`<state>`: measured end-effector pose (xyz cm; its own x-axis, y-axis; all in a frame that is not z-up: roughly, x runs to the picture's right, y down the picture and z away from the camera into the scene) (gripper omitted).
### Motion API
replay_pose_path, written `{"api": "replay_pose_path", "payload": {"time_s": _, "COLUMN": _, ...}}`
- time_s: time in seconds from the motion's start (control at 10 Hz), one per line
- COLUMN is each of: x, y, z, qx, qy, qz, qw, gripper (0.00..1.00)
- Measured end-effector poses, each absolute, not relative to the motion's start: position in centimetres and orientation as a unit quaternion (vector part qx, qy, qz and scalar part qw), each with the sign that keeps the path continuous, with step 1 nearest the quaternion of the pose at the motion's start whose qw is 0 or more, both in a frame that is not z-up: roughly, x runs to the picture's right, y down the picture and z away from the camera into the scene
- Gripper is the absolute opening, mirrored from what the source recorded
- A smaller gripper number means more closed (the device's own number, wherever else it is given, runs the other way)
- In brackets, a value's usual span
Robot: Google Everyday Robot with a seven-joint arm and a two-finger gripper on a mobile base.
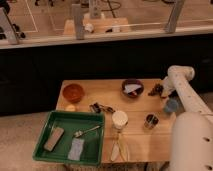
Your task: Place grapes in table surface
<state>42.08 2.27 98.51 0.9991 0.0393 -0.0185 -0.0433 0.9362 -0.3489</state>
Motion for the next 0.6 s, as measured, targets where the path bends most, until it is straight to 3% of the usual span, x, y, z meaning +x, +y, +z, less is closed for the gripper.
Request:
{"api": "replay_pose_path", "payload": {"time_s": 0.3, "x": 41.5, "y": 1.7, "z": 98.3, "qx": -0.172, "qy": -0.002, "qz": 0.017, "qw": 0.985, "gripper": 0.05}}
{"api": "replay_pose_path", "payload": {"time_s": 0.6, "x": 40.0, "y": 0.8, "z": 97.1, "qx": -0.163, "qy": -0.018, "qz": 0.006, "qw": 0.987, "gripper": 0.0}}
